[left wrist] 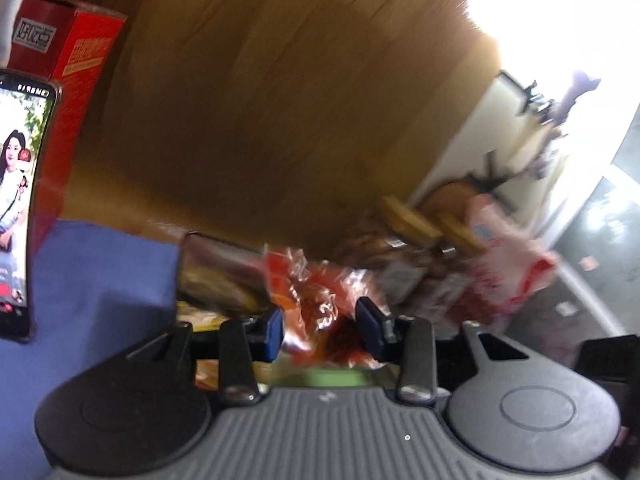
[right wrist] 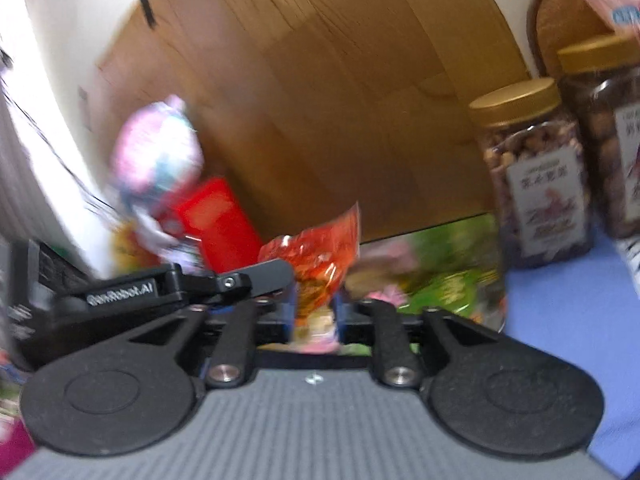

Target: Organize snacks

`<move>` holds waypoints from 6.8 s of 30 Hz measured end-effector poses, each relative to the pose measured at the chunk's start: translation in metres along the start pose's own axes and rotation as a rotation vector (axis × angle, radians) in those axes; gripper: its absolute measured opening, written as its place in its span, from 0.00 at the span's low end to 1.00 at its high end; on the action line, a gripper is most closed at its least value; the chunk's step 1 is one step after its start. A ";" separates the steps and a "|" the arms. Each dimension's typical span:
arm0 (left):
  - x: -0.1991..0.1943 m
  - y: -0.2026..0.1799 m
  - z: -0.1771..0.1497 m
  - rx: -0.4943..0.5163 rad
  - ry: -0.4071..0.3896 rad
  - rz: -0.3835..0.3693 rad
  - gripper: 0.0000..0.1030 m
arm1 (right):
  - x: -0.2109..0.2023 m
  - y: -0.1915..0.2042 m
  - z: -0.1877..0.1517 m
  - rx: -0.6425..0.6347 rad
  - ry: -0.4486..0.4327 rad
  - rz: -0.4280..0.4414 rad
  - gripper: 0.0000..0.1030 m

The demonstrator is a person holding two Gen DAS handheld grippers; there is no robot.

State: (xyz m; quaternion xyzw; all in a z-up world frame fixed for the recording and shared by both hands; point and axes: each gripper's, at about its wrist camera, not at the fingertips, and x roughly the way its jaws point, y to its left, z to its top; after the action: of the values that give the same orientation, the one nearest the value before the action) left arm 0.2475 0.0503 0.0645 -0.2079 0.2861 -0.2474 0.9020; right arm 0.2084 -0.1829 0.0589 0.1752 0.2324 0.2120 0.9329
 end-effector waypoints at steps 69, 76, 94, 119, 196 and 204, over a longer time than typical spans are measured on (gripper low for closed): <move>-0.102 0.008 -0.154 -0.072 0.065 -0.030 0.53 | -0.093 0.075 -0.148 -0.415 0.211 0.015 0.50; -0.101 0.008 -0.154 -0.076 0.065 -0.032 0.52 | -0.093 0.075 -0.148 -0.420 0.211 0.015 0.50; -0.101 0.009 -0.154 -0.077 0.065 -0.034 0.54 | -0.094 0.075 -0.148 -0.418 0.212 0.018 0.50; -0.100 0.009 -0.154 -0.079 0.064 -0.035 0.54 | -0.094 0.075 -0.149 -0.418 0.213 0.018 0.50; -0.079 -0.034 -0.081 0.061 0.049 -0.186 0.51 | -0.079 0.075 -0.090 -0.469 0.082 -0.017 0.23; -0.055 -0.046 -0.020 0.087 -0.041 -0.141 0.52 | -0.038 0.074 -0.032 -0.487 0.045 -0.035 0.23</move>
State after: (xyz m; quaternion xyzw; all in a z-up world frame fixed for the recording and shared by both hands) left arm 0.1807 0.0405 0.0955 -0.1932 0.2413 -0.3182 0.8962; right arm 0.1388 -0.1311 0.0777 -0.0637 0.1982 0.2493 0.9458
